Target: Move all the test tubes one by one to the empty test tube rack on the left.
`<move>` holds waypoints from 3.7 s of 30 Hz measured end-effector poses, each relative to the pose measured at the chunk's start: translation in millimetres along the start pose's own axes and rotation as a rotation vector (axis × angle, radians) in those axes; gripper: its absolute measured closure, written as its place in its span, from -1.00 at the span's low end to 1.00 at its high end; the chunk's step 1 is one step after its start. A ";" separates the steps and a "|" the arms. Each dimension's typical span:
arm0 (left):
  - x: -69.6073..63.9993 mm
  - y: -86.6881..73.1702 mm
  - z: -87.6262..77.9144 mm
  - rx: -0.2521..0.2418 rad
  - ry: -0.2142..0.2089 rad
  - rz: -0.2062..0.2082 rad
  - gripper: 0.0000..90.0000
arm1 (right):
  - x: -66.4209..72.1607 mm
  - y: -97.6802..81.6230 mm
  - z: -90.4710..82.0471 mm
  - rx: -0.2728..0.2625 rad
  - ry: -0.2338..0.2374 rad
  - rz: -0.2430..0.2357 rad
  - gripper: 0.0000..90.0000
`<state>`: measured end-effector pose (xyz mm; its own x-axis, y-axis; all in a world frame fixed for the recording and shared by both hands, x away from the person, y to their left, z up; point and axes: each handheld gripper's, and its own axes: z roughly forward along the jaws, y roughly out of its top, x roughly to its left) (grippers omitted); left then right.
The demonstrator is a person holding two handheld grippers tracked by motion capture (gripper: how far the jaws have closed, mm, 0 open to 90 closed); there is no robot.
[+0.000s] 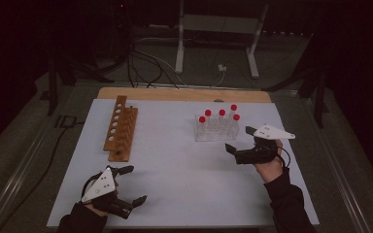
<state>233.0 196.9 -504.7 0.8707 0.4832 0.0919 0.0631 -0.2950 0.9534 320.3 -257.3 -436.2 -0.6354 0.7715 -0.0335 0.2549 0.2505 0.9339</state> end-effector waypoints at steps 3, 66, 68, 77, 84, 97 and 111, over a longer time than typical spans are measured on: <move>0.0 0.0 0.1 -0.002 -0.002 -0.001 -0.99 | -6.3 -1.2 5.9 0.013 -0.033 0.014 -1.00; 1.3 -0.7 0.6 0.005 -0.002 -0.016 -0.99 | -56.6 -6.2 80.4 0.239 -0.259 0.131 0.65; 1.7 -0.8 1.0 0.015 -0.001 -0.022 -0.99 | -56.5 -6.0 80.0 0.234 -0.259 0.131 0.66; 3.4 -0.1 0.1 0.018 0.027 -0.036 -0.99 | -55.1 1.0 71.1 0.196 -0.264 0.125 0.66; 3.2 -0.8 -0.1 0.011 0.027 -0.035 -0.99 | -52.8 8.7 62.5 0.167 -0.267 0.114 0.66; 3.5 -0.4 0.9 0.024 0.013 -0.052 -0.99 | -46.8 26.2 39.6 0.101 -0.278 0.098 0.66; 2.6 3.5 -0.3 0.024 0.007 -0.070 -0.99 | -15.9 35.3 36.0 0.116 -0.190 0.040 0.66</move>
<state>235.4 197.4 -501.0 0.8603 0.5091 0.0271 0.1356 -0.2798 0.9504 365.6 -239.7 -415.5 -0.4775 0.8755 -0.0740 0.3659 0.2747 0.8892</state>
